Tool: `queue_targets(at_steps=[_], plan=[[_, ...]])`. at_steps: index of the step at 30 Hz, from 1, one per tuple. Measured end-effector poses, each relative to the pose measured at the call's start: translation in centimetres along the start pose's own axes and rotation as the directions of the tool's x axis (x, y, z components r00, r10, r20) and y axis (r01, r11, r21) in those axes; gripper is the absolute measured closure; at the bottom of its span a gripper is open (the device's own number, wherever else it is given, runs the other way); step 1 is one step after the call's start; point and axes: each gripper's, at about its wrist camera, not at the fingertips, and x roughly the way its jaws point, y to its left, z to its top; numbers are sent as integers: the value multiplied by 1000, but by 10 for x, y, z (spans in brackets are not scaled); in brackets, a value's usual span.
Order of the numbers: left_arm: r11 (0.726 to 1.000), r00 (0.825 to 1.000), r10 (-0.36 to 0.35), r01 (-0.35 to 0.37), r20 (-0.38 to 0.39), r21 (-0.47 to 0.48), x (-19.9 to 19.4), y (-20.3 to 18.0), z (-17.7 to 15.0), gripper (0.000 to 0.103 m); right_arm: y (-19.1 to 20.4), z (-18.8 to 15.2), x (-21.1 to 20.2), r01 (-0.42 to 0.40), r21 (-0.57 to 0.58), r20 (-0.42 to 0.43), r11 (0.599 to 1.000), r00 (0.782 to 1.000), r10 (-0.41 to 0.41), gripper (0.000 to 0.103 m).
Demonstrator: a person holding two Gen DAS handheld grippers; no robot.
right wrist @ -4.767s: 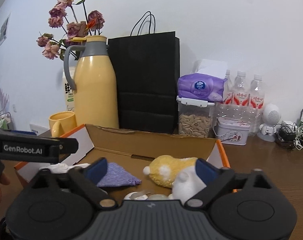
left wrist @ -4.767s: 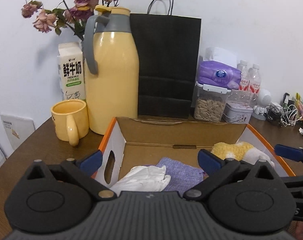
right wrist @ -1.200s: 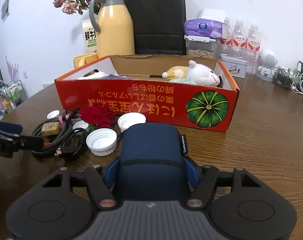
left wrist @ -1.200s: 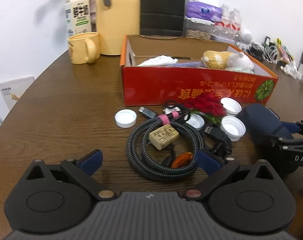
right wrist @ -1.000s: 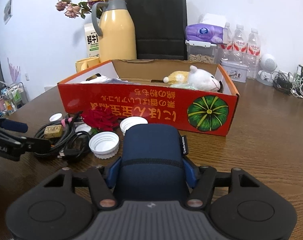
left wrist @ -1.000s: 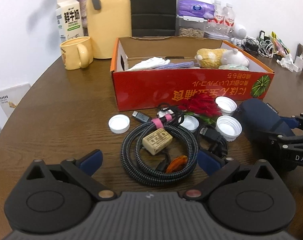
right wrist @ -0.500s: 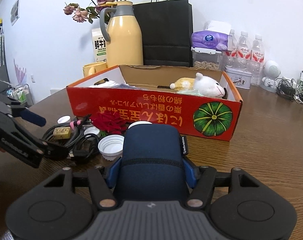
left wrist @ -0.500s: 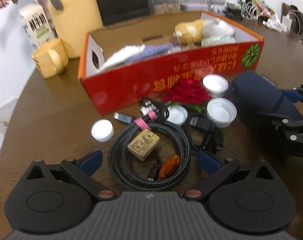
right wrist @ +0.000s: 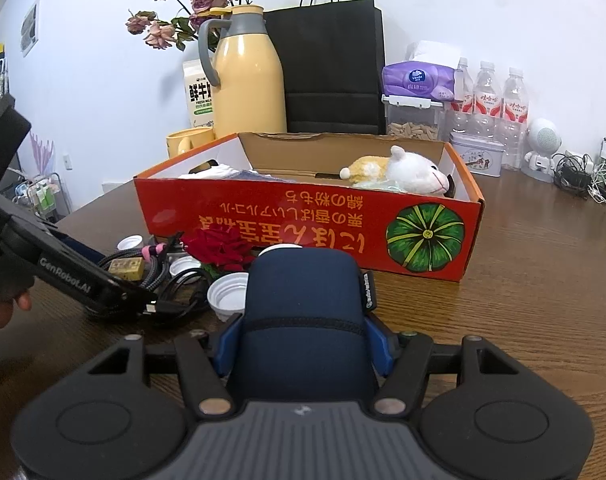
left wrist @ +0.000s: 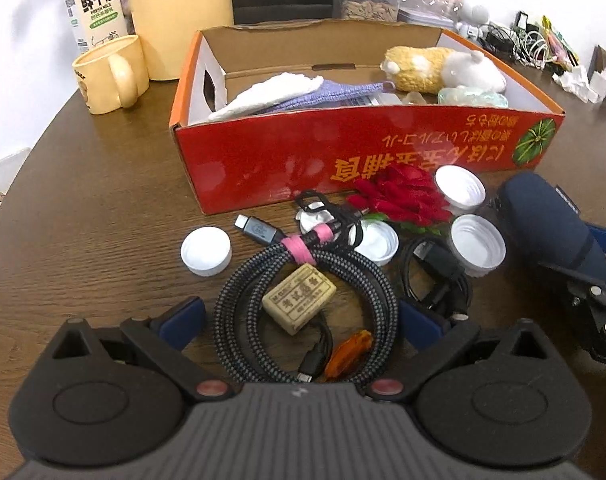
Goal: Organize objects
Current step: 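Grasp the black braided cable with the left gripper and lift it, then carry the black cable and navy case into the box and release both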
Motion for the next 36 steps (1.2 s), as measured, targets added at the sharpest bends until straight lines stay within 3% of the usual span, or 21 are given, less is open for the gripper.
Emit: queue_targets(at_steps=[2, 3, 11, 22, 29, 36], plan=[[1000, 1000, 3, -3, 11, -2, -1, -2, -2, 4, 0, 0, 0, 1, 1, 0, 1000, 1000, -1, 41], [1000, 1000, -2, 2, 21, 4, -4, -3, -3, 11, 0, 0, 0, 0, 1, 0, 1000, 1000, 0, 41], [1000, 999, 8, -8, 45, -1, -14, -7, -6, 13, 0, 0, 1, 0, 1, -2, 1000, 1000, 0, 41], [1000, 990, 15, -12, 139, -19, -43, -7, -3, 14, 1, 0, -4, 11, -2, 30, 1000, 999, -11, 41], [999, 968, 23, -15, 248, -34, -70, -9, 9, 14, 4, 8, -18, 5, -1, 93, 1000, 996, -5, 41], [999, 942, -20, 35, 336, -40, -82, -16, 38, 13, 10, 44, -22, 17, -47, 166, 999, 986, -9, 41]])
